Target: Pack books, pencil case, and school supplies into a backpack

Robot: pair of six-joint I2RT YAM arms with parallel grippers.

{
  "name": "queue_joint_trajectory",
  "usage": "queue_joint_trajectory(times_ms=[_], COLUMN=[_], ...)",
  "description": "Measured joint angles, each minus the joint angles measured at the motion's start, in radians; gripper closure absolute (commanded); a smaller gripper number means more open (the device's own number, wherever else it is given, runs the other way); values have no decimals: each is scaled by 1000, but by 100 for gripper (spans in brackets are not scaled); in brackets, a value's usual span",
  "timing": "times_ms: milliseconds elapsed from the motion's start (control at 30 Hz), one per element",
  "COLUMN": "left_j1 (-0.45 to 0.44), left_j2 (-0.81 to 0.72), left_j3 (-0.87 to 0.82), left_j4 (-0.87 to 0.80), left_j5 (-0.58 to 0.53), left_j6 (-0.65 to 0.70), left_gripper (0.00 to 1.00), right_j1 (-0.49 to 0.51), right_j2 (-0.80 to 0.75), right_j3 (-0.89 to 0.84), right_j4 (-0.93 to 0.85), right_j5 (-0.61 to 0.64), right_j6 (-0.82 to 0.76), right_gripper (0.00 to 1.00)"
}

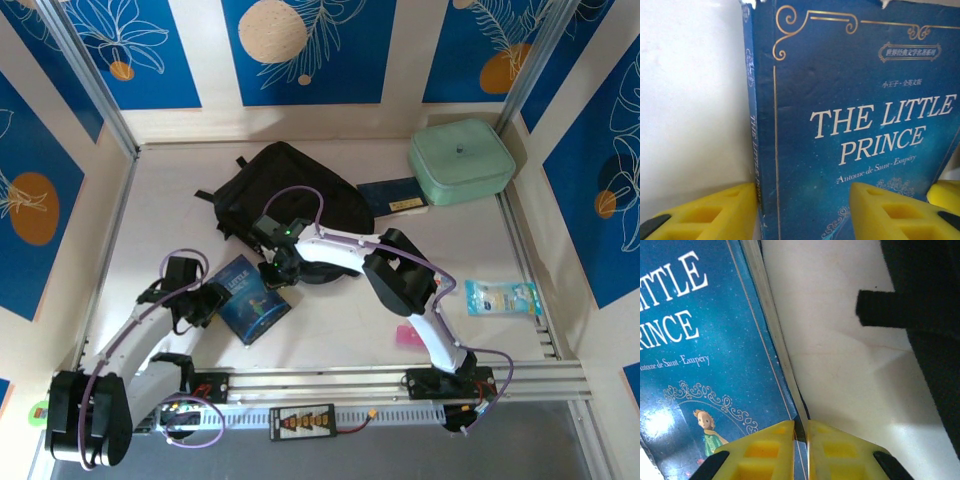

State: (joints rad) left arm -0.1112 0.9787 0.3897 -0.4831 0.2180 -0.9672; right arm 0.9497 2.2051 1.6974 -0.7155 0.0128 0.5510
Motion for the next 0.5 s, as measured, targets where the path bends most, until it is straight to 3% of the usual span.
queue_joint_trajectory(times_ms=[500], left_j1=[11], left_j2=[11], left_j3=[0], left_j4=[48], left_j5=[98], left_j6=[8], left_gripper=[52], right_j1=[-20], right_j2=[0], right_j3=[-1], right_j4=[-18], right_j5=[-13], right_j6=[5], right_gripper=[86])
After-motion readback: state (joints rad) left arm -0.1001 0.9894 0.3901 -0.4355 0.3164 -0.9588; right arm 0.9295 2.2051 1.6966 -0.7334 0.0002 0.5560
